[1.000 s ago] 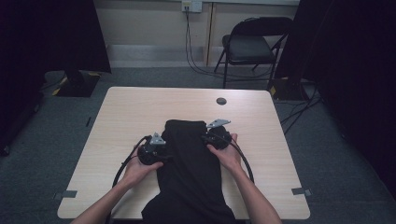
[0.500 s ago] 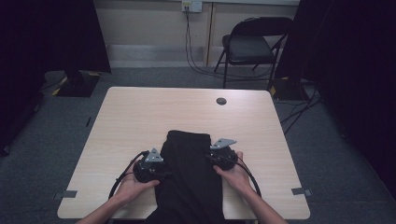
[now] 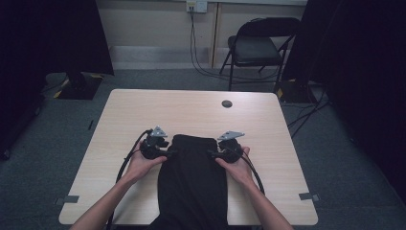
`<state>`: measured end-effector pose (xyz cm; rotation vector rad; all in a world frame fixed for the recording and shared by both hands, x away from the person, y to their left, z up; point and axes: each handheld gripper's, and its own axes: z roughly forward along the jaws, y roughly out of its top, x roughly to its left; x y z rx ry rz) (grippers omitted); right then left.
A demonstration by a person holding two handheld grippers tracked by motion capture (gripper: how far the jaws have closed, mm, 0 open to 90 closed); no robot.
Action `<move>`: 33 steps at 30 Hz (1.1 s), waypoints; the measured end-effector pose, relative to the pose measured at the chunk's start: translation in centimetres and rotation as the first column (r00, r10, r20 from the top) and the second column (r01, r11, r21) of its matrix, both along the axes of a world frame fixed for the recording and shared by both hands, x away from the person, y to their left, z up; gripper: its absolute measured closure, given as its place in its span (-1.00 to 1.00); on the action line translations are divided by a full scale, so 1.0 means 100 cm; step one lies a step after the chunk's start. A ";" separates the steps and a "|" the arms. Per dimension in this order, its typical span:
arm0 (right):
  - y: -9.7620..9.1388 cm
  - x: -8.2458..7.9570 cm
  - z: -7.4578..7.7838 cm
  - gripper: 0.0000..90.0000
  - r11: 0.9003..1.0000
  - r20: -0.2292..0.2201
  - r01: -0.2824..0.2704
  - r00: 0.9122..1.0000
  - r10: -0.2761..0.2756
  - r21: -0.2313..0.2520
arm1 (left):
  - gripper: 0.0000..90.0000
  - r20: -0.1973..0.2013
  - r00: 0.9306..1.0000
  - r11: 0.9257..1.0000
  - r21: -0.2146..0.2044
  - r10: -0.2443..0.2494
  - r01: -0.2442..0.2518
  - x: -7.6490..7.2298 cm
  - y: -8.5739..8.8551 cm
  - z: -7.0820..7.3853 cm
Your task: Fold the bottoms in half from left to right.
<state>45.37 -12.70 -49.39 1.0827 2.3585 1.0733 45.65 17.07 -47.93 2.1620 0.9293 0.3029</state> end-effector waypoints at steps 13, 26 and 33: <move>0.001 0.001 -0.007 0.09 1.000 -0.002 -0.005 1.000 0.005 0.002 | 0.18 0.025 0.999 0.999 0.037 -0.025 0.024 -0.012 -0.003 -0.016; 0.015 -0.006 -0.009 0.71 0.998 -0.003 -0.031 0.999 0.032 0.047 | 0.68 -0.027 1.000 0.999 -0.030 -0.010 0.009 -0.020 0.014 -0.016; 0.019 -0.007 -0.008 0.72 0.999 -0.002 -0.033 0.999 0.033 0.040 | 0.07 0.018 0.998 0.998 0.012 0.059 -0.059 -0.019 0.009 -0.017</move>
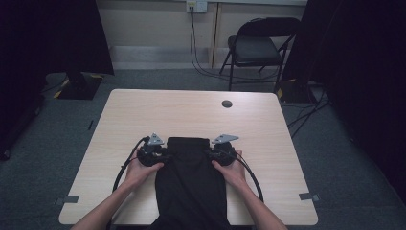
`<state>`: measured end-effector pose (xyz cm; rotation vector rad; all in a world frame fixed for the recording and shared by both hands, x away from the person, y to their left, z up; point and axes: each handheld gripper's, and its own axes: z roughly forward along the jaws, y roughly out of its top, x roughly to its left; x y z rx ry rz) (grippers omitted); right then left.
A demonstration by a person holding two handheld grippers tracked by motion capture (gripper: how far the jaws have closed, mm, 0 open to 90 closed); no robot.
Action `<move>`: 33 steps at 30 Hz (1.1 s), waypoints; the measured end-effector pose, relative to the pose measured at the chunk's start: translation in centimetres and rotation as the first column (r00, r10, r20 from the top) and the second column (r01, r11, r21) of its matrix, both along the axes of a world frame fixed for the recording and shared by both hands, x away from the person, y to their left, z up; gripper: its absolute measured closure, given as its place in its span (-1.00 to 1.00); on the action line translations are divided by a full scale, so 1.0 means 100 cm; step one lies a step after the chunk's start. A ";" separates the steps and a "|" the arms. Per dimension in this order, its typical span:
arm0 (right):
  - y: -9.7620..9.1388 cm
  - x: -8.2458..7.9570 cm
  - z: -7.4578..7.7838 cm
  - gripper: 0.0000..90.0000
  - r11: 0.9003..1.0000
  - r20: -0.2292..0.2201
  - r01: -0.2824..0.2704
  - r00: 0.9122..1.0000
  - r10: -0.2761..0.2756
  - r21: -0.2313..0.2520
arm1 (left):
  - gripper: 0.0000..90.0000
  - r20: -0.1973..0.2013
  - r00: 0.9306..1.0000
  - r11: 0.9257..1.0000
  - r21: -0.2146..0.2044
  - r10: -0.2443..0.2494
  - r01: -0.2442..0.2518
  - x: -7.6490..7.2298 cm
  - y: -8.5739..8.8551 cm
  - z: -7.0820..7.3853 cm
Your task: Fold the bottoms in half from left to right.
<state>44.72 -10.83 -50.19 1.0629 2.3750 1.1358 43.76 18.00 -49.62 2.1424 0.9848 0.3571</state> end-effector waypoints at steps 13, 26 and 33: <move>-0.004 -0.003 0.022 0.76 0.997 0.015 0.001 1.000 -0.002 0.071 | 0.78 -0.040 0.999 0.991 -0.136 -0.011 0.006 0.002 0.004 0.007; -0.007 0.002 0.064 0.77 0.990 0.099 -0.012 0.995 -0.002 0.139 | 0.78 0.093 0.996 0.989 -0.146 -0.013 0.027 0.004 0.007 0.054; 0.001 0.022 0.100 0.77 0.987 0.166 -0.021 0.986 -0.006 0.160 | 0.78 0.150 0.987 0.978 -0.205 0.057 -0.025 0.019 0.013 0.077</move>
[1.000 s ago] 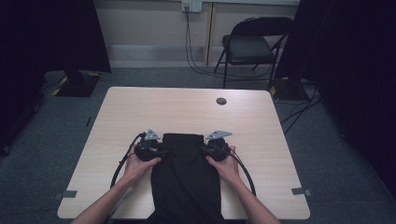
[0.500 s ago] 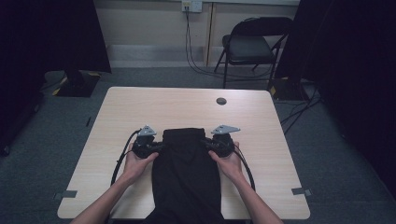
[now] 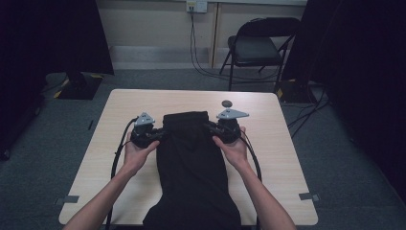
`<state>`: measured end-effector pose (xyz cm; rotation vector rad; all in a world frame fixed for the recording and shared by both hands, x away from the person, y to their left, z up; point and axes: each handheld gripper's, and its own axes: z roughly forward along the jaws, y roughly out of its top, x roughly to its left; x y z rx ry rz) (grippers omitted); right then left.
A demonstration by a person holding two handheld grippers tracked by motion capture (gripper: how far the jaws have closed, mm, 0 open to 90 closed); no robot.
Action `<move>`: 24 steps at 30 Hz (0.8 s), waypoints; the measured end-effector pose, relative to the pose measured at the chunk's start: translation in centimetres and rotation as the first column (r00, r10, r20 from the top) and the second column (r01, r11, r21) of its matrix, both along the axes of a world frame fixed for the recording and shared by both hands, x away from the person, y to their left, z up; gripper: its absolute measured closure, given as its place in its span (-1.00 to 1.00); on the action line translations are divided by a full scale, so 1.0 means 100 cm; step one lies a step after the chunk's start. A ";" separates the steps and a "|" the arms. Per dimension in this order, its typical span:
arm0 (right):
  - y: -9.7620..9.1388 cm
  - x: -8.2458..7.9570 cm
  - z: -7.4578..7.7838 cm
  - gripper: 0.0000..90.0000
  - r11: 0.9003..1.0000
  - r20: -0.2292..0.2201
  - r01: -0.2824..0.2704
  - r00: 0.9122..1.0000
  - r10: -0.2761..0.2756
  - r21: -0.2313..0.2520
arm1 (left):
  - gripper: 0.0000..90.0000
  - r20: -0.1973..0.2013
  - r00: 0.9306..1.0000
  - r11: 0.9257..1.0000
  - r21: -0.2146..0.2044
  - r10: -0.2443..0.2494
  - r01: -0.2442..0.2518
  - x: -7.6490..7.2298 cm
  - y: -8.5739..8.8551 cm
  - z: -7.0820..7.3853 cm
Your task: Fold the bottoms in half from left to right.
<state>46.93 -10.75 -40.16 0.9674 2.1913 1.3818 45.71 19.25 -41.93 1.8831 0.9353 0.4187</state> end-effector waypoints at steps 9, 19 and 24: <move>0.009 0.033 0.037 0.77 1.000 0.052 0.021 0.998 -0.022 0.019 | 0.80 0.059 0.997 0.998 -0.036 0.051 -0.049 0.032 0.006 0.042; 0.022 0.061 0.113 0.77 0.999 0.163 0.035 0.986 -0.042 0.040 | 0.82 0.183 0.974 0.990 -0.066 0.136 -0.126 0.062 0.014 0.125; 0.031 0.070 0.155 0.77 0.995 0.233 0.049 0.970 -0.069 0.090 | 0.83 0.256 0.949 0.982 -0.090 0.183 -0.165 0.067 0.017 0.168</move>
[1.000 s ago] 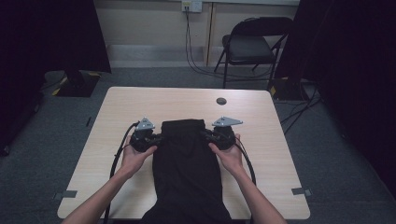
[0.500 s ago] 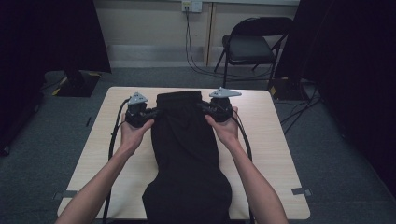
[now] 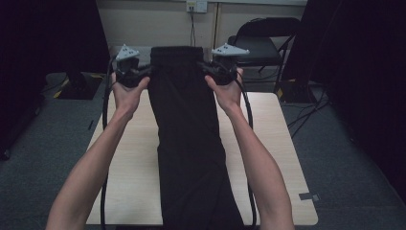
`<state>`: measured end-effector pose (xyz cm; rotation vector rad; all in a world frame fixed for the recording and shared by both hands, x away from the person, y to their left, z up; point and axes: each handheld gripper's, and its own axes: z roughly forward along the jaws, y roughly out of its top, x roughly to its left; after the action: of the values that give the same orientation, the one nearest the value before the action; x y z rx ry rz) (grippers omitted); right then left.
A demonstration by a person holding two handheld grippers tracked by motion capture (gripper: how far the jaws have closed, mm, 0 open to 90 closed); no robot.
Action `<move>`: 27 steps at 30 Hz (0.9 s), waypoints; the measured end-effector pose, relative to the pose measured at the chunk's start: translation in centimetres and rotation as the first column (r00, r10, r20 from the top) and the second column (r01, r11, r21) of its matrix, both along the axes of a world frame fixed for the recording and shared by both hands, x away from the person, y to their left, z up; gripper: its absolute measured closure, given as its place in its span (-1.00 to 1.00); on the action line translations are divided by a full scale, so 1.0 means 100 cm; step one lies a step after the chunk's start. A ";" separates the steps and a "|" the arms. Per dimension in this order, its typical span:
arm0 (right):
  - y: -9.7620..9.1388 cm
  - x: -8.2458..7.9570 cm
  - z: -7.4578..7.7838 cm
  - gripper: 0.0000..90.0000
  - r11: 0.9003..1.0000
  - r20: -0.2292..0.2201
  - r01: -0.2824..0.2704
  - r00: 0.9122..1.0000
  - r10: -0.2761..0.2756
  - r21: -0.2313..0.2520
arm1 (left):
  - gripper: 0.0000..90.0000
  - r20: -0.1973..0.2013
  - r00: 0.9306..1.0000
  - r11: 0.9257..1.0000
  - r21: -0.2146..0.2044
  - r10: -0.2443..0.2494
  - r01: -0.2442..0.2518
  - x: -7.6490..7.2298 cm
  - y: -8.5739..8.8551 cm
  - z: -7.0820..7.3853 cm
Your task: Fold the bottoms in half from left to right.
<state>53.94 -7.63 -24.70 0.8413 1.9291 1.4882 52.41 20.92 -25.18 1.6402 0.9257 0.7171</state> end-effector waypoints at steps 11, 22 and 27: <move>-0.026 -0.046 -0.051 0.77 0.994 -0.123 -0.113 0.986 0.113 0.013 | 0.82 -0.084 0.984 0.986 0.044 -0.158 0.162 -0.067 -0.006 -0.056; -0.049 -0.145 -0.109 0.78 0.974 -0.211 -0.223 0.955 0.210 -0.041 | 0.81 -0.235 0.932 0.960 -0.021 -0.275 0.278 -0.158 -0.009 -0.132; -0.055 -0.173 -0.146 0.77 0.969 -0.281 -0.241 0.935 0.217 -0.053 | 0.80 -0.319 0.896 0.941 0.029 -0.310 0.336 -0.181 -0.015 -0.174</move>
<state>36.64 -13.08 -39.25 0.8415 2.3495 1.4667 34.34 19.40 -42.56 1.9607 0.8166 0.2739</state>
